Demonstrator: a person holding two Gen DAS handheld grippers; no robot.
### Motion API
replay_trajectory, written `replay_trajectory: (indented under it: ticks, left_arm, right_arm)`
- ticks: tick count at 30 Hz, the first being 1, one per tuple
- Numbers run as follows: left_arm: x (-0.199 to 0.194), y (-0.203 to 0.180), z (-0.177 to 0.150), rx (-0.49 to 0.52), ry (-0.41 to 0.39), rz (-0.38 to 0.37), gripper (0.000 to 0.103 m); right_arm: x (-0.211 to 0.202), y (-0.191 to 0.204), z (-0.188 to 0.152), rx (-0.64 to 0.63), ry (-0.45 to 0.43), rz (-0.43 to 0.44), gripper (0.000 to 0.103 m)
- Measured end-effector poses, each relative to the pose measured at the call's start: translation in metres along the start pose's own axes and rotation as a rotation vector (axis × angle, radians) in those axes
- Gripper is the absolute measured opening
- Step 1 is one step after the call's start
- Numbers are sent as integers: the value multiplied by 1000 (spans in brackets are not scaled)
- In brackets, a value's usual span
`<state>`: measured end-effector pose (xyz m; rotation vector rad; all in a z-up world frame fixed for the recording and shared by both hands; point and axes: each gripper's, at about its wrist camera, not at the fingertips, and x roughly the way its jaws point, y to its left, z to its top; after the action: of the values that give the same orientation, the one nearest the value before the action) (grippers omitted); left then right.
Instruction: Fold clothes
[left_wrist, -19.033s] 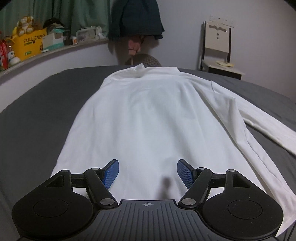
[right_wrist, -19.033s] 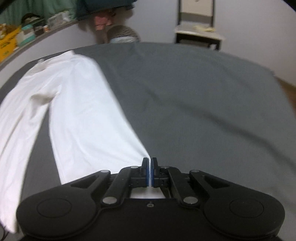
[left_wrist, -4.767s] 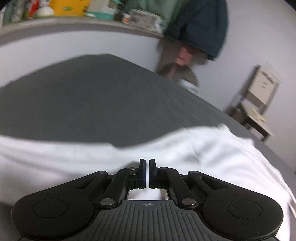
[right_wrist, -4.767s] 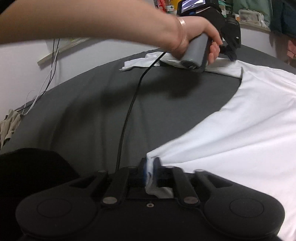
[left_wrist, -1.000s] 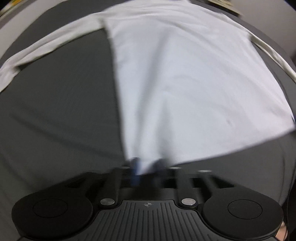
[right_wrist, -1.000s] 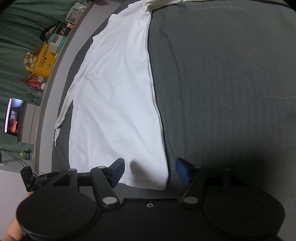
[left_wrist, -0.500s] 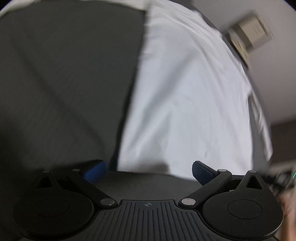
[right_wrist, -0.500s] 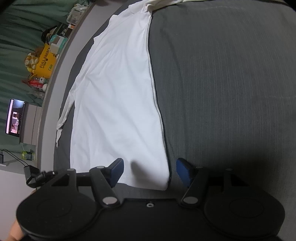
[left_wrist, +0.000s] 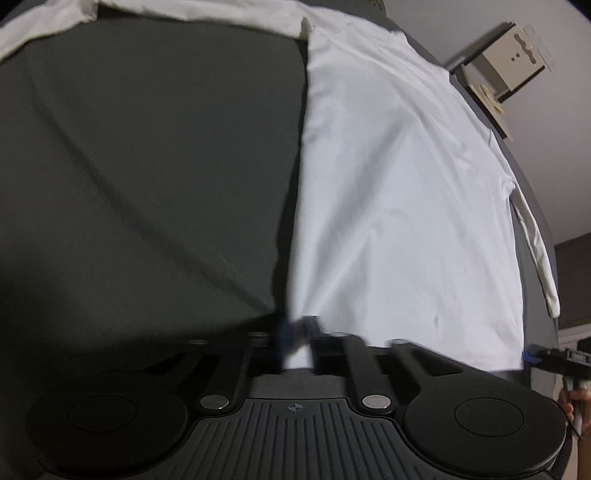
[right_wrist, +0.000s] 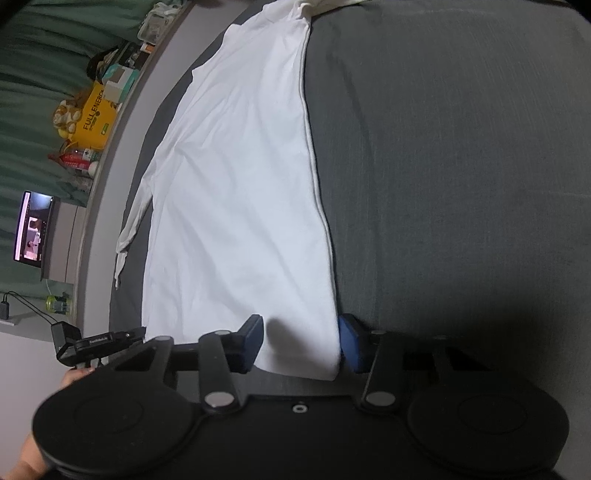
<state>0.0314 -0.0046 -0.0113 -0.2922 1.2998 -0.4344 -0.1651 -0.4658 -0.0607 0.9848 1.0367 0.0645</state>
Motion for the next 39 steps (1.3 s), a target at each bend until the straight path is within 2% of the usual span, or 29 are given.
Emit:
replay_trajectory:
  ticks: [1, 3, 5, 10, 14, 16, 20, 23, 26, 29, 30, 32, 34, 36, 39]
  left_arm:
    - [0, -2, 0, 11, -4, 5, 4]
    - [0, -6, 0, 37, -15, 21, 2]
    - [-3, -11, 0, 66, -32, 45, 1]
    - [-40, -21, 16, 167, -101, 101, 0]
    - [-82, -28, 27, 217, -120, 83, 0]
    - [-90, -32, 28, 250, -91, 90, 0]
    - [-64, -25, 22, 243, -2, 127, 0]
    - [-36, -15, 17, 211, 52, 143, 0]
    - [-25, -7, 17, 179, 51, 173, 1]
    - [-19, 6, 18, 126, 98, 210, 1]
    - [-21, 12, 18, 90, 101, 198, 1]
    - [-31, 23, 21, 6, 67, 187, 1]
    - [-46, 28, 25, -66, -26, 175, 2]
    - [-60, 23, 31, -92, -143, 91, 2]
    - [-61, -13, 37, -39, -278, -40, 2]
  right_arm:
    - [1, 0, 0, 1, 3, -6, 33]
    - [6, 0, 1, 0, 23, -27, 5]
    - [9, 3, 1, -14, 33, -54, 4]
    - [-15, 24, 5, -86, 32, -72, 4]
    - [-52, 41, 7, -77, 18, -4, 4]
    - [-57, 43, 5, -88, 39, -35, 2]
    - [-38, 25, -1, -88, 129, -170, 1]
    - [-18, 6, -2, -57, 157, -222, 1]
    - [-15, 4, -3, -52, 149, -210, 5]
    - [-21, 6, 0, -53, 111, -189, 30]
    - [-25, 6, 2, -47, 87, -178, 42]
    - [-40, 1, 8, -13, -5, -145, 55]
    - [-59, -10, 17, 37, -120, -113, 55]
    - [-82, -30, 28, 123, -268, -97, 57]
    - [-121, -69, 42, 267, -512, -169, 57]
